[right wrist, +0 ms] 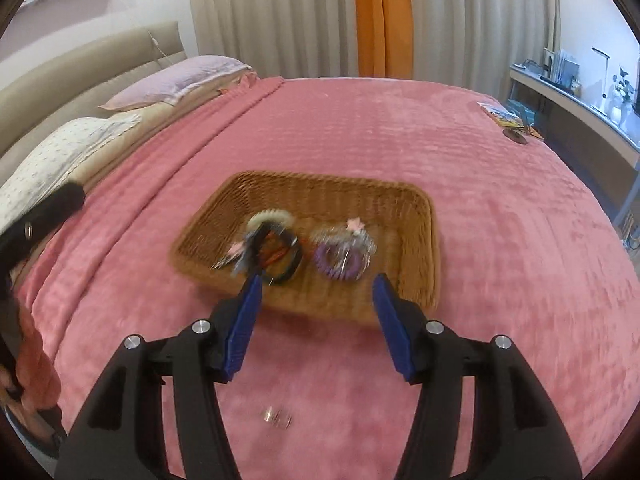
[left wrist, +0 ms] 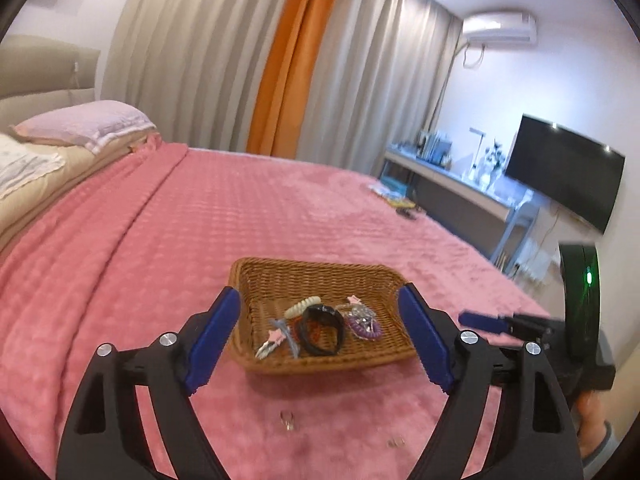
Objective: Organize jewelry
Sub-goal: 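Move both open tools back toward the silver keyring charm on the bed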
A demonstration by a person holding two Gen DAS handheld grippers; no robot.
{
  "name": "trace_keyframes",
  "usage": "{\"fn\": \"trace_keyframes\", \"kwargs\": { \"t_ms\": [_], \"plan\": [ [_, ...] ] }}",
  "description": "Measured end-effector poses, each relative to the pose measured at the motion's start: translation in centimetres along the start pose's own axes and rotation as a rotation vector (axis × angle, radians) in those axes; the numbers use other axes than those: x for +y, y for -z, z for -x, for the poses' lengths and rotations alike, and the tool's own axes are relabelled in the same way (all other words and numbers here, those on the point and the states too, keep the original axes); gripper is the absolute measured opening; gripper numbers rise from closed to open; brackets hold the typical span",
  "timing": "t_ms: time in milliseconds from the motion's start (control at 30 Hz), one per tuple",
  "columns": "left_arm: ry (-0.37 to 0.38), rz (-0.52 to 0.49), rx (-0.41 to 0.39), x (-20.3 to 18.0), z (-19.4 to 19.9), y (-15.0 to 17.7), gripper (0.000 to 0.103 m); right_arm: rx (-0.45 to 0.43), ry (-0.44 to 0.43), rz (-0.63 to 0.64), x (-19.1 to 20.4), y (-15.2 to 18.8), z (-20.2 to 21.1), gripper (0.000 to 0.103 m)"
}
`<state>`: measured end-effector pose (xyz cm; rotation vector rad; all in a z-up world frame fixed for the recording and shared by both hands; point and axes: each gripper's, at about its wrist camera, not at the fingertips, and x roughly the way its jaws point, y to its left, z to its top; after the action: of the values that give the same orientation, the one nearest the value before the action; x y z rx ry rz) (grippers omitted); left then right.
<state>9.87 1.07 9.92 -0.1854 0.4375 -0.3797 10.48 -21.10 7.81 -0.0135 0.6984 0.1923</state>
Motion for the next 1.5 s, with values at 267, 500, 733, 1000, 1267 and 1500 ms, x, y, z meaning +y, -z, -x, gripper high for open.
{"fn": "trace_keyframes", "kwargs": {
  "t_ms": [267, 500, 733, 1000, 1267, 1500],
  "plan": [
    [0.001, 0.036, 0.082, 2.4, 1.6, 4.4, 0.082, 0.052, 0.02, -0.017, 2.3, 7.6, 0.3, 0.054],
    [-0.016, 0.079, 0.218, 4.7, -0.5, 8.0, 0.082, 0.128, 0.03, -0.043, 3.0, 11.2, -2.1, 0.054],
    [-0.042, 0.033, 0.357, 4.8, -5.4, 10.4, 0.072, 0.122, 0.009, -0.028, 2.9, 12.5, -3.6, 0.054],
    [-0.082, -0.054, 0.452, 3.2, -9.6, 11.2, 0.061, 0.132, -0.03, -0.088, 1.4, 12.9, -4.4, 0.05],
    [-0.124, -0.138, 0.478, 1.8, -12.1, 11.6, 0.051, 0.129, -0.048, -0.064, 2.0, 12.8, -4.8, 0.04],
    [-0.138, -0.197, 0.462, 0.8, -12.4, 12.1, 0.027, 0.139, -0.074, -0.088, 1.7, 12.8, -5.2, 0.039]
  ]
}}
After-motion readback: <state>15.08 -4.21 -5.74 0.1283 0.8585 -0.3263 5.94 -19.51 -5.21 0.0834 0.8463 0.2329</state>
